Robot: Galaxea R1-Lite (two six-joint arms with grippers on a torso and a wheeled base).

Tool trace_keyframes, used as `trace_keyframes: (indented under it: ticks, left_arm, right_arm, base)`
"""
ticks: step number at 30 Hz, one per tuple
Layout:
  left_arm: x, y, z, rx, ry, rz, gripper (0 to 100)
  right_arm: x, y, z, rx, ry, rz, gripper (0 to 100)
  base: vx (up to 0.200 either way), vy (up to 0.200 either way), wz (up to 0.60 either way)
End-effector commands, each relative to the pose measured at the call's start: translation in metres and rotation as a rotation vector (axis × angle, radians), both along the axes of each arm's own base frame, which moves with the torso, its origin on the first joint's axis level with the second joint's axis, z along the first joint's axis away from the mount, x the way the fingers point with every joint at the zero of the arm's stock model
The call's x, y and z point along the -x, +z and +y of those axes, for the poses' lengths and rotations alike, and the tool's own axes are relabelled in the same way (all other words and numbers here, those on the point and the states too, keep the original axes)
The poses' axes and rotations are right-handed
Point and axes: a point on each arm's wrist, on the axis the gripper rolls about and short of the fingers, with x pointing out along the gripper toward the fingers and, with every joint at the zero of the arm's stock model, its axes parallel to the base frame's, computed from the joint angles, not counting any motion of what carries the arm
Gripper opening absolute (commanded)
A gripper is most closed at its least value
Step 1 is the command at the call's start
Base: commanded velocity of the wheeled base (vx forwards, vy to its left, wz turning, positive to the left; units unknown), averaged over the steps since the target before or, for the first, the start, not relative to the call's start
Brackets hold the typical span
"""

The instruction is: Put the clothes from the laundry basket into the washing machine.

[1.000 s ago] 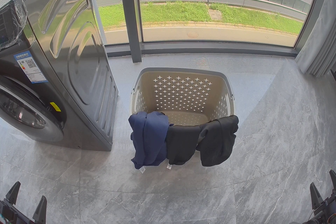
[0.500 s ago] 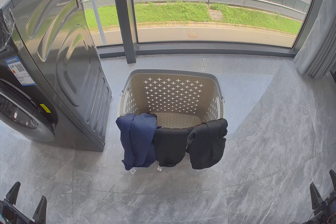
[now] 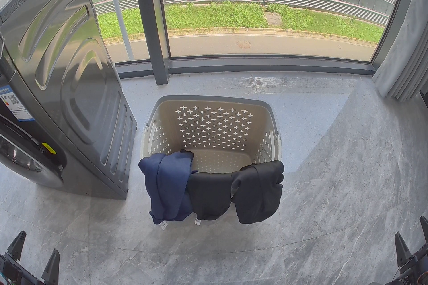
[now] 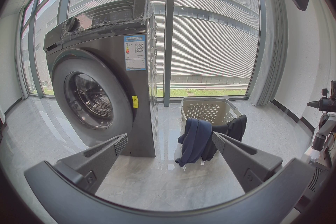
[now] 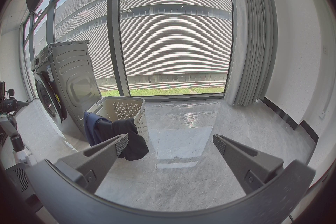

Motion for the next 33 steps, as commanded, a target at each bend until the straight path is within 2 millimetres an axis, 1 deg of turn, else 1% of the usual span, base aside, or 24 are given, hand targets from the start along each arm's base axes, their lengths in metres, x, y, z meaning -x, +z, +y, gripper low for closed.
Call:
trace_keyframes:
  ticks: [1,18,24,30,33]
  left_arm:
    - [0.0001,-0.0047,0.0,0.001,-0.001,-0.002,100]
    - [0.0001,-0.0047,0.0,0.002,-0.001,-0.002,100]
    - [0.0001,-0.0049,0.0,0.005,0.001,0.0,100]
    - [0.0001,-0.0049,0.0,0.004,0.001,0.0,100]
    - [0.0001,-0.0049,0.0,0.004,0.001,0.0,100]
  right_arm:
    - [0.0,-0.0048,0.0,0.0,0.001,0.0,100]
    - [0.0,-0.0048,0.0,0.0,0.001,0.0,100]
    - [0.0,-0.0048,0.0,0.0,0.001,0.0,100]
    - [0.0,-0.0048,0.0,0.0,0.001,0.0,100]
    - [0.0,-0.0048,0.0,0.0,0.001,0.0,100]
  base:
    - [0.2,0.0,0.0]
    - [0.2,0.0,0.0]
    - [0.0,0.0,0.0]
    - [0.0,-0.2,0.0]
    - [0.0,0.0,0.0]
